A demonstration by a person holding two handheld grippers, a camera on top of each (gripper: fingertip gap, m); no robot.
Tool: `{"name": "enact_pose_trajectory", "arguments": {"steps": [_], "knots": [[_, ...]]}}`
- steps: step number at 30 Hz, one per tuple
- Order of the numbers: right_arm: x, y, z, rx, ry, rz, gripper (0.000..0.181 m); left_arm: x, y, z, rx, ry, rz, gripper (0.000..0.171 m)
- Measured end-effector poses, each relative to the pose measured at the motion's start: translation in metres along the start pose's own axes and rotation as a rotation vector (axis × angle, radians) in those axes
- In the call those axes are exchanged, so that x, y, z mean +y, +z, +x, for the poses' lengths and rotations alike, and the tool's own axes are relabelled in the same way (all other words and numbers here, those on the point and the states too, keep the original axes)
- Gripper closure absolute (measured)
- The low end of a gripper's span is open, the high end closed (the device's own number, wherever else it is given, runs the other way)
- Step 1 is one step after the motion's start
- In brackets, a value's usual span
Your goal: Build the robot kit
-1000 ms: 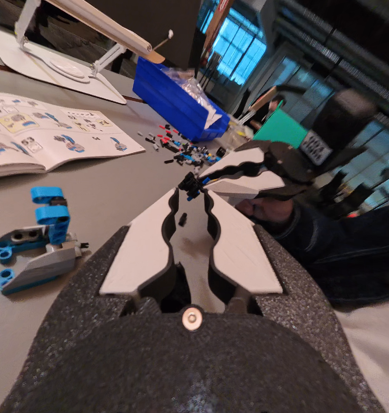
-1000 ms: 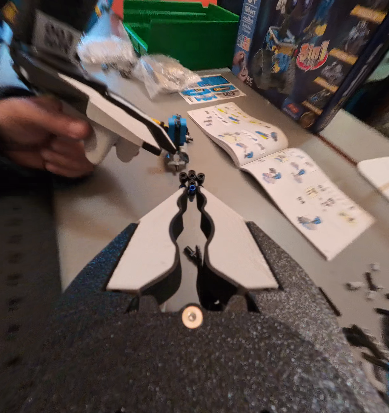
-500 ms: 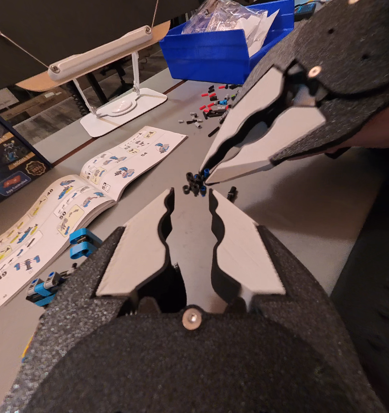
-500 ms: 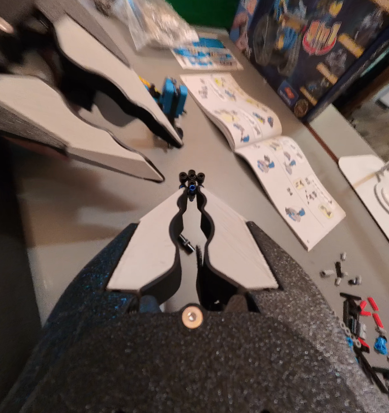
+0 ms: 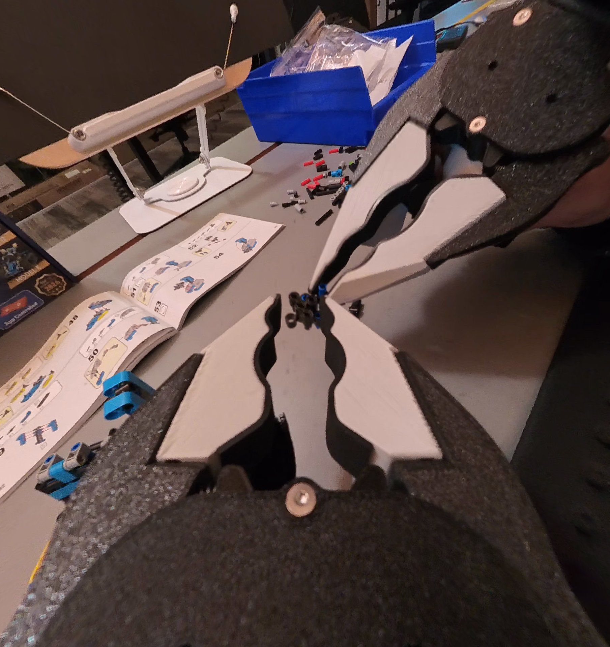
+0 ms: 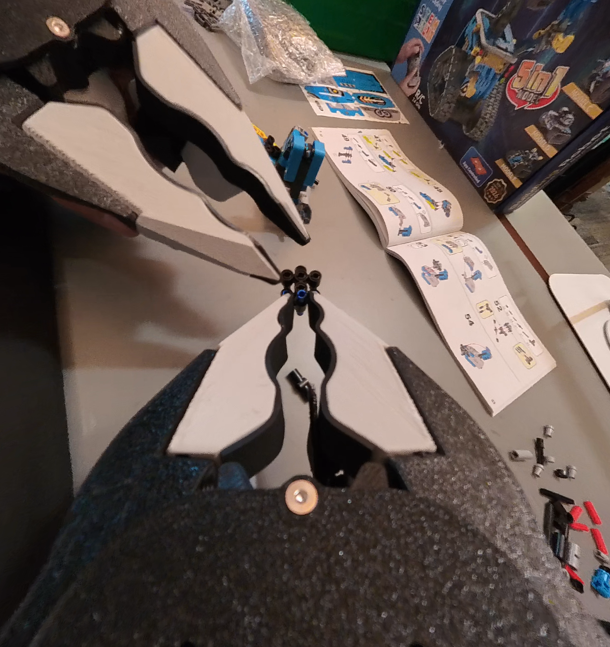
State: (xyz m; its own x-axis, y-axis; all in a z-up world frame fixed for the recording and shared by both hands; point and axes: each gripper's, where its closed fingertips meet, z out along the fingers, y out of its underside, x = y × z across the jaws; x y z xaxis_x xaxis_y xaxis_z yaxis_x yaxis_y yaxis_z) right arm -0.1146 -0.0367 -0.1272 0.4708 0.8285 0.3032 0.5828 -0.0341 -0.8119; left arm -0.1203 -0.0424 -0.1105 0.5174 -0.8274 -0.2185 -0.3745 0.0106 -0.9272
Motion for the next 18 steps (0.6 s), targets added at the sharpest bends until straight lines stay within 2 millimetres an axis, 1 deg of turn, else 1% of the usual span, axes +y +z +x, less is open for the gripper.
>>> {"name": "enact_pose_trajectory", "arguments": {"steps": [3,5,8,10,14,16,18], "knots": [[0.007,0.003,-0.009,-0.042,-0.033,-0.030,0.174,0.002,0.000,0.000,0.014,-0.030,-0.008,0.153],[0.012,0.004,-0.022,-0.134,0.001,-0.050,0.174,0.001,-0.001,-0.003,0.007,-0.052,-0.004,0.153],[0.018,0.001,-0.047,-0.333,0.079,-0.078,0.174,0.001,-0.001,-0.003,0.026,-0.086,0.002,0.153],[0.026,0.000,-0.057,-0.393,0.069,-0.116,0.174,0.002,-0.001,-0.003,0.036,-0.104,-0.004,0.153],[0.028,0.000,-0.062,-0.399,0.018,-0.123,0.174,0.005,0.000,0.000,0.075,-0.149,-0.018,0.153],[0.029,0.001,-0.060,-0.385,0.013,-0.120,0.173,0.005,-0.001,0.002,0.091,-0.157,-0.021,0.153],[0.025,-0.004,-0.058,-0.383,0.022,-0.090,0.163,0.002,-0.003,0.005,0.122,-0.148,-0.004,0.153]]}}
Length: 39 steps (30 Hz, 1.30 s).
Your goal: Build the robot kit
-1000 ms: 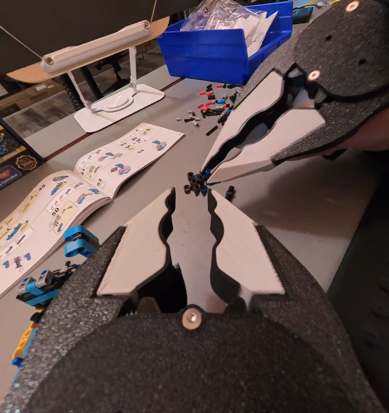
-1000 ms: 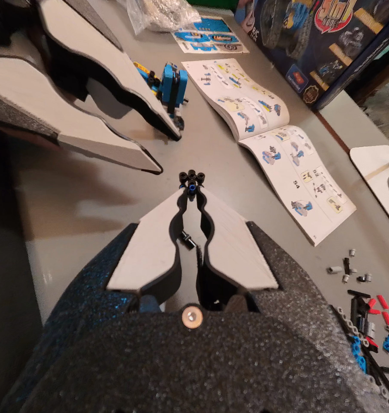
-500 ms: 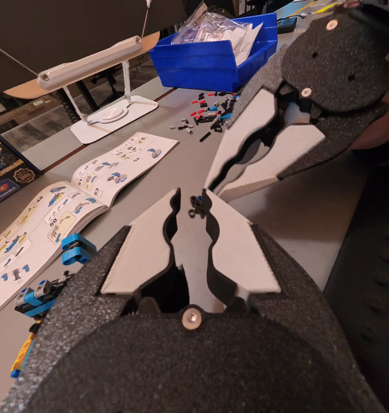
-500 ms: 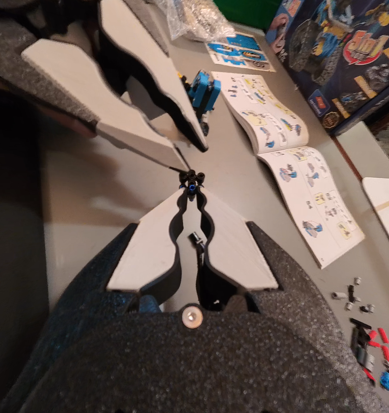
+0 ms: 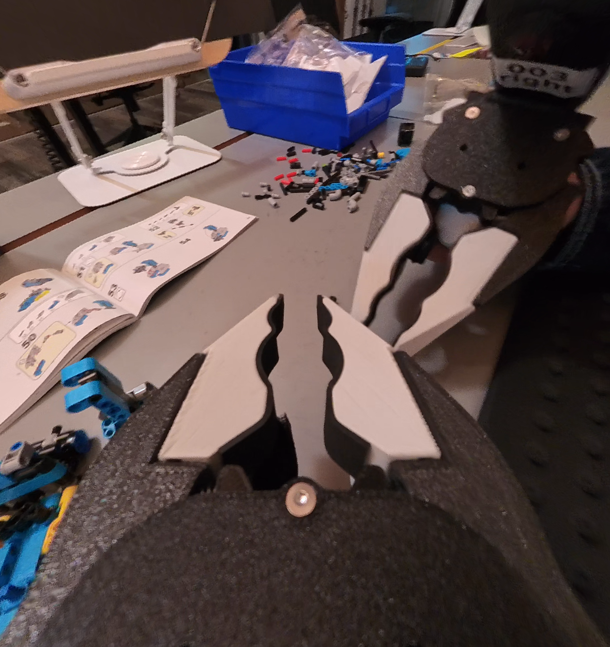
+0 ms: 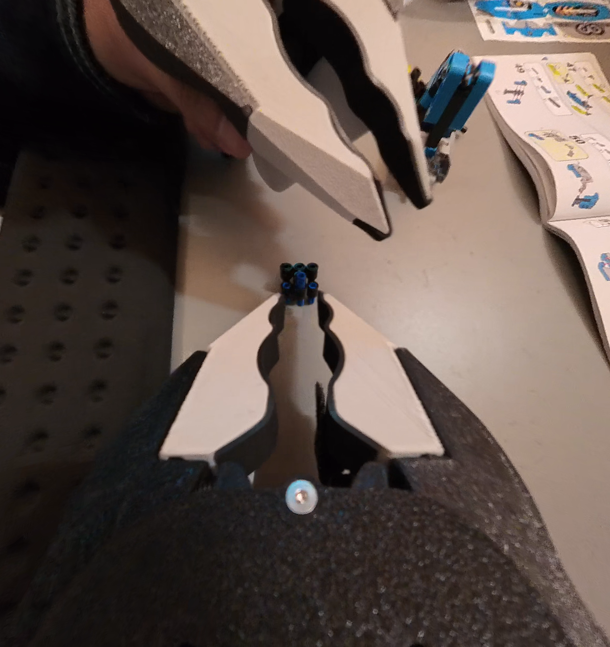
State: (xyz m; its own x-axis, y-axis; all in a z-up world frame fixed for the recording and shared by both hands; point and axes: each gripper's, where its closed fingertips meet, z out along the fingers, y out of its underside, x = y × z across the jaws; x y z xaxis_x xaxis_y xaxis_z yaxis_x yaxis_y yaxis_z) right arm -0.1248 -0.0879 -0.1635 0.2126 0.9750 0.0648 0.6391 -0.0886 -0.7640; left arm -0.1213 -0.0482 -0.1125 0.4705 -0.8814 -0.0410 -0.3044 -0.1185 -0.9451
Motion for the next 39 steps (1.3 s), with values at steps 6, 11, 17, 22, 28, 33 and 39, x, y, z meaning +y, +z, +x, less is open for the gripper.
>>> {"name": "enact_pose_trajectory", "arguments": {"steps": [6,11,17,22,28,33,39], "knots": [[0.012,-0.036,0.034,0.121,0.119,0.091,0.157,0.026,-0.012,0.035,0.274,0.131,-0.256,0.153],[0.031,-0.043,0.055,0.234,0.139,0.055,0.162,0.034,-0.010,0.036,0.280,0.349,-0.451,0.155],[0.029,-0.040,0.052,0.262,0.083,0.033,0.166,0.047,-0.009,0.037,0.378,0.471,-0.612,0.154],[0.027,-0.042,0.051,0.256,0.087,0.049,0.166,0.055,-0.007,0.034,0.442,0.450,-0.646,0.156],[0.027,-0.042,0.051,0.249,0.096,0.049,0.167,0.055,-0.004,0.037,0.465,0.411,-0.629,0.159],[0.029,-0.040,0.050,0.243,0.097,0.039,0.167,0.063,-0.004,0.040,0.478,0.417,-0.657,0.162],[0.035,-0.039,0.054,0.252,0.122,0.017,0.167,0.057,-0.003,0.034,0.423,0.438,-0.634,0.165]]}}
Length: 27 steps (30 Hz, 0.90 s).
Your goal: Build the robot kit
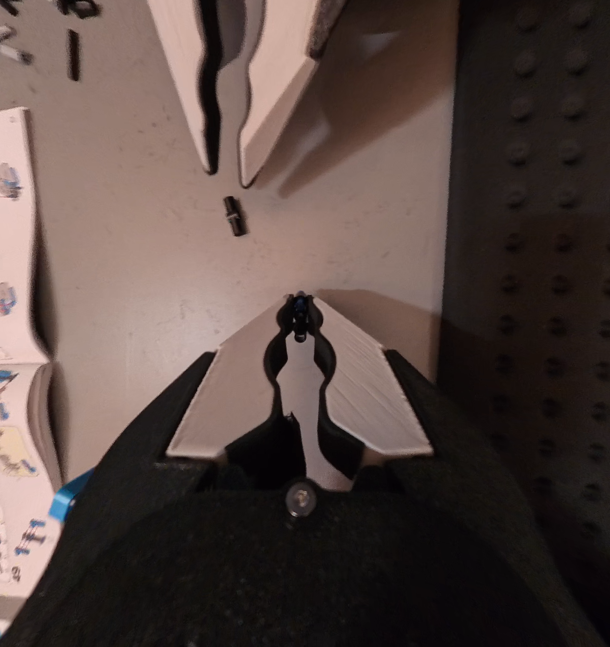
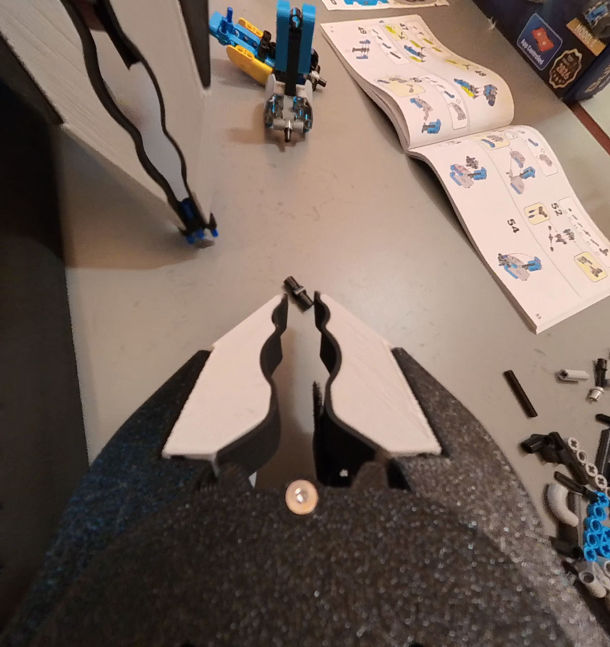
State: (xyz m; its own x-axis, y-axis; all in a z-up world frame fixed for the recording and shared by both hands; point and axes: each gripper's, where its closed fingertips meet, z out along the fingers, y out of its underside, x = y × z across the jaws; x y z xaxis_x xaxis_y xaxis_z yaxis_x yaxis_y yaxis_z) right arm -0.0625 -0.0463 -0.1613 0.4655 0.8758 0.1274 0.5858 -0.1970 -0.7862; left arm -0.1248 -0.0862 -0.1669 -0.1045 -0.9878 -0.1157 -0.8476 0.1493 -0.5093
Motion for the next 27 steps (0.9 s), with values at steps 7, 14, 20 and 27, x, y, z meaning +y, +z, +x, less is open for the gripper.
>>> {"name": "enact_pose_trajectory", "arguments": {"steps": [7,14,20,27], "knots": [[0.006,0.011,0.000,-0.052,-0.037,-0.091,0.161,-0.027,-0.045,-0.031,-0.178,-0.307,0.424,0.165],[0.012,0.012,-0.001,-0.107,-0.050,-0.196,0.161,-0.021,-0.066,-0.045,-0.258,-0.582,0.771,0.165],[0.016,0.015,-0.005,-0.094,0.014,-0.200,0.160,-0.021,-0.060,-0.041,-0.251,-0.552,0.750,0.165],[0.009,0.023,0.001,-0.078,0.002,-0.178,0.159,-0.021,-0.057,-0.037,-0.243,-0.537,0.736,0.164]]}}
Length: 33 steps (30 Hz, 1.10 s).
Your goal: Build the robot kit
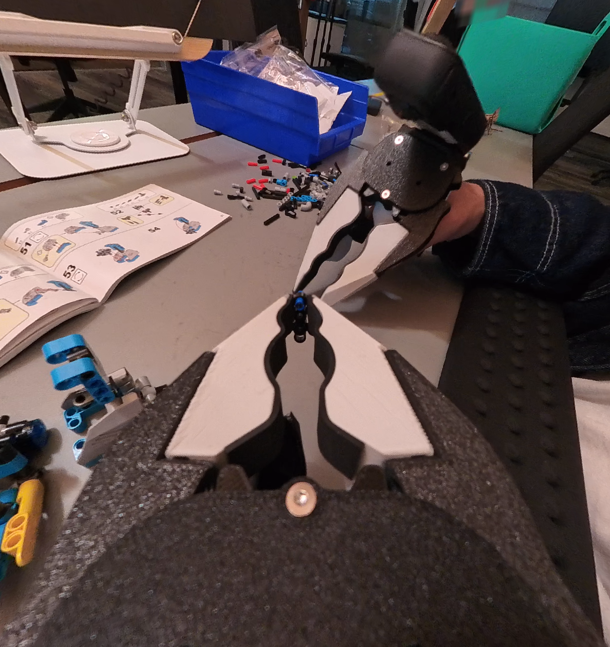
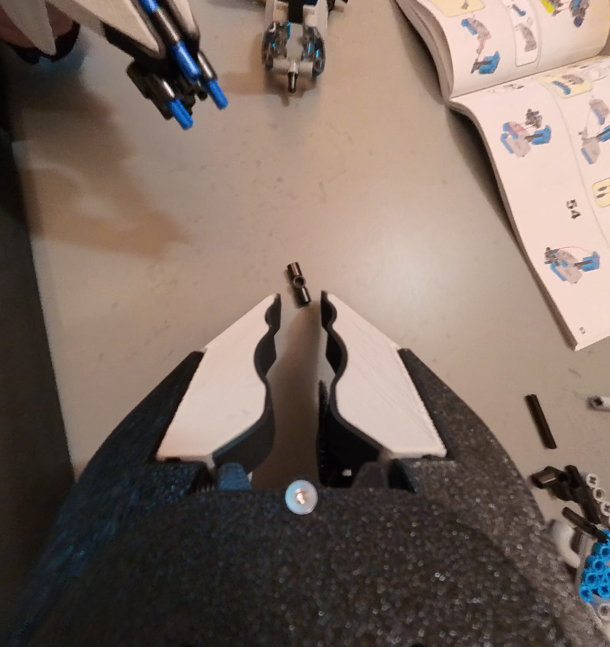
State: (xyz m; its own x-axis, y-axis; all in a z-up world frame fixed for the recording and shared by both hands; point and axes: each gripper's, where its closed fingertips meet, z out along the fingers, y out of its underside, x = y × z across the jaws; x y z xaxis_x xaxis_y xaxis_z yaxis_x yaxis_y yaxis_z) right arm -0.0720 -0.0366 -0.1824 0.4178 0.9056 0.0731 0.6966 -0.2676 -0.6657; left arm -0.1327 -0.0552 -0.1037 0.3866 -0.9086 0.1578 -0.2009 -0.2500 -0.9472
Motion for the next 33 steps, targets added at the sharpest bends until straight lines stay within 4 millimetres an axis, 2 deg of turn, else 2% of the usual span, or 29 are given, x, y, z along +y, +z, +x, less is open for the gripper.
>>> {"name": "enact_pose_trajectory", "arguments": {"steps": [6,10,18,21,22,24,26,27,30,33], "knots": [[-0.005,-0.004,-0.002,0.020,-0.105,-0.044,0.160,0.003,0.002,-0.001,-0.009,0.013,-0.015,0.165],[-0.010,0.000,-0.002,-0.085,-0.107,-0.111,0.162,0.002,0.001,-0.001,-0.006,0.009,-0.010,0.164],[-0.002,0.011,-0.004,-0.210,-0.149,-0.261,0.174,-0.002,-0.003,0.001,0.026,-0.018,0.018,0.165],[-0.008,0.011,-0.002,-0.210,-0.127,-0.233,0.175,-0.008,-0.006,0.003,0.045,-0.029,0.049,0.165],[-0.020,0.008,0.000,-0.200,-0.100,-0.159,0.175,-0.012,-0.009,0.001,0.035,-0.026,0.074,0.165],[-0.058,-0.010,0.002,-0.239,0.050,0.071,0.175,-0.022,-0.015,0.001,0.021,-0.003,0.132,0.165],[-0.095,-0.037,-0.011,-0.441,0.300,0.312,0.176,-0.030,-0.019,0.001,-0.023,0.082,0.169,0.165],[-0.105,-0.046,-0.015,-0.546,0.428,0.386,0.176,-0.032,-0.020,0.002,-0.053,0.144,0.174,0.165],[-0.111,-0.047,-0.022,-0.808,0.748,0.490,0.176,-0.029,-0.016,0.006,-0.140,0.323,0.144,0.165],[-0.111,-0.046,-0.025,-1.023,0.956,0.547,0.176,-0.029,-0.014,0.008,-0.200,0.437,0.126,0.165]]}}
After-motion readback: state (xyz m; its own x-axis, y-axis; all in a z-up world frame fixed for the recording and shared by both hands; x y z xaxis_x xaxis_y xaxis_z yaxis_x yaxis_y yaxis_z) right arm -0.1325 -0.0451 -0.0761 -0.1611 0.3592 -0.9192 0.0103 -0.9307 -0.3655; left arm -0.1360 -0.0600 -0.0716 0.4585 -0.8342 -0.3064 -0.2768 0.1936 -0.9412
